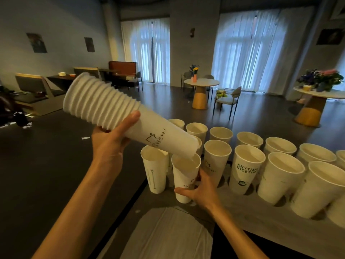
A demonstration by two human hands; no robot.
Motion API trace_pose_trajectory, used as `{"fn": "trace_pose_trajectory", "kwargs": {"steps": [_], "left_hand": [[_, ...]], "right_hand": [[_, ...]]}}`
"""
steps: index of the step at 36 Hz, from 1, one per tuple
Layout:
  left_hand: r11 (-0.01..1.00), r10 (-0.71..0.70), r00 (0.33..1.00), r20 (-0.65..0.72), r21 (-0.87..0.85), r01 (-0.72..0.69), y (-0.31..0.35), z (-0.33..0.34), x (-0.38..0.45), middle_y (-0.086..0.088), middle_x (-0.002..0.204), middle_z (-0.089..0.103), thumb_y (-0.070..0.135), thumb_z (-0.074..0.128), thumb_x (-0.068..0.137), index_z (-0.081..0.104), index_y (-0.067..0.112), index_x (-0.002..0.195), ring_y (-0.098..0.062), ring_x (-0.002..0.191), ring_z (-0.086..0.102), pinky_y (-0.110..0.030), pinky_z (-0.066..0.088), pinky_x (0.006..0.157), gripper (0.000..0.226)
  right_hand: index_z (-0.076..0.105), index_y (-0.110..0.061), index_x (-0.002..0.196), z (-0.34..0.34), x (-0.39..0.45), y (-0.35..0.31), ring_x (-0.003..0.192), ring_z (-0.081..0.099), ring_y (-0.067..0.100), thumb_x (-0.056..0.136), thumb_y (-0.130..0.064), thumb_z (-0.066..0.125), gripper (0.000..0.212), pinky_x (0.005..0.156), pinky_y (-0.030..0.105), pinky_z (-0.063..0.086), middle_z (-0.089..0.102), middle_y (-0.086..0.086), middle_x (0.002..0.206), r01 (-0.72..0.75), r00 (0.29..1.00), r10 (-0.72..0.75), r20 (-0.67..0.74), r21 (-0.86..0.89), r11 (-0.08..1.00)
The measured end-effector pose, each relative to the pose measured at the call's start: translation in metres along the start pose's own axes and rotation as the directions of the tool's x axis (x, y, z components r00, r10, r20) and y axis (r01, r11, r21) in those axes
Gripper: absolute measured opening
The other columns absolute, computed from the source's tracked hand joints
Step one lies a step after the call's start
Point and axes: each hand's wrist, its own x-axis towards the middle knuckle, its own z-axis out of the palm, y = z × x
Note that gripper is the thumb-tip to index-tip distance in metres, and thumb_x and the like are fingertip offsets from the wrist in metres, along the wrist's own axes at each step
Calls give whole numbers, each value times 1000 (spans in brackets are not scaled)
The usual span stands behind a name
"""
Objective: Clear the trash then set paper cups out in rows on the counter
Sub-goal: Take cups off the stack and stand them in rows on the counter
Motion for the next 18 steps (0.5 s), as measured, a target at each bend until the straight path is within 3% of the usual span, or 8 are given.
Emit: {"fn": "trace_pose_trajectory", "kwargs": {"steps": [2,4,6,8,10,14,16,18], "left_hand": [[987,-116,993,-8,-113,114,1,-6,-6,-2,130,58,16,89,57,48,28,115,-21,122,62,-37,59,91,73],[960,-202,979,-18,-201,195,-1,-14,-14,-6,131,55,15,79,66,51,23,114,-26,126,58,-45,56,101,56],[924,-272,962,1,-281,261,-2,-21,-20,-10,138,52,15,79,69,51,22,118,-31,126,58,-49,55,102,57],[884,-325,946,10,-351,308,-4,-25,-29,-12,140,52,16,80,69,49,22,126,-33,123,61,-49,57,97,65],[870,-366,931,4,-354,343,-6,-24,-41,-11,135,56,18,79,69,51,20,122,-30,120,64,-48,58,97,60],[854,-436,900,20,-305,421,-19,-6,-76,-10,126,58,16,76,65,53,19,116,-29,114,62,-47,60,89,56],[834,-479,877,42,-291,470,-30,7,-93,-10,120,59,12,82,57,54,19,112,-29,109,61,-46,58,82,62],[804,-527,847,72,-283,524,-42,20,-108,-13,115,61,4,93,32,55,17,110,-31,108,61,-50,55,87,88]], "right_hand": [[46,-35,136,1,1,-1,122,56,13,50,-51,93,100,100,43,52,59,-13,132,-21,1000,21,1,-16,1000],[46,-35,136,0,0,-3,118,55,9,50,-49,94,100,99,40,50,58,-17,125,-30,999,31,25,-33,999],[48,-34,133,-3,-3,-1,113,52,6,51,-44,95,94,98,39,50,55,-20,119,-66,997,68,36,-52,996],[56,-30,121,-13,-8,5,109,58,8,54,-38,96,78,91,30,54,61,-17,114,-90,996,90,1,-77,993],[63,-25,101,-29,-17,6,91,64,11,57,-38,94,56,73,24,53,67,-10,96,-85,995,79,-52,-127,988],[70,-11,86,-52,-34,-1,77,67,21,79,-19,80,14,75,42,57,71,10,83,-129,982,133,-132,42,991],[77,-14,82,-62,-42,-8,84,70,26,81,-36,77,22,84,45,57,74,11,85,-145,987,154,-37,181,973],[80,-21,88,-72,-53,-19,89,70,28,84,-52,62,36,92,42,53,75,9,90,-252,957,164,238,411,876]]}}
